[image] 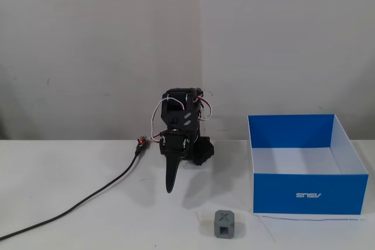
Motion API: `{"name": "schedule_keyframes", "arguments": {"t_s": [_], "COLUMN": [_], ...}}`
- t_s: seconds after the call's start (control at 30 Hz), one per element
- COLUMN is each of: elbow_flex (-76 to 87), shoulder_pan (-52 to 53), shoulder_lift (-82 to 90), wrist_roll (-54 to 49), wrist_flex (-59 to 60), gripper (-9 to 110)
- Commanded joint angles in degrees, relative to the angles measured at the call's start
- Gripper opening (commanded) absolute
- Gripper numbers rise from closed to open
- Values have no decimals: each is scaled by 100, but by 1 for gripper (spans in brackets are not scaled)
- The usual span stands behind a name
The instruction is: Pick the gray block and keep it in the box.
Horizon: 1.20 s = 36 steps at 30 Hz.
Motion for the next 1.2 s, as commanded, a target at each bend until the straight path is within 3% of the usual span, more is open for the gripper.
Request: {"name": "schedule_keyframes", "arguments": {"t_s": [0.0,0.37,0.77,1.17], "elbow_flex": [-967,-3489,-4816,-5616], "shoulder_pan": [-70,-466,-1582,-2118], "shoulder_lift": [-563,-4184,-5405,-6864], "wrist_roll": [79,765,2030,2830], "wrist_flex": [-220,-105,492,439], "gripper": [0,0,1,12]}}
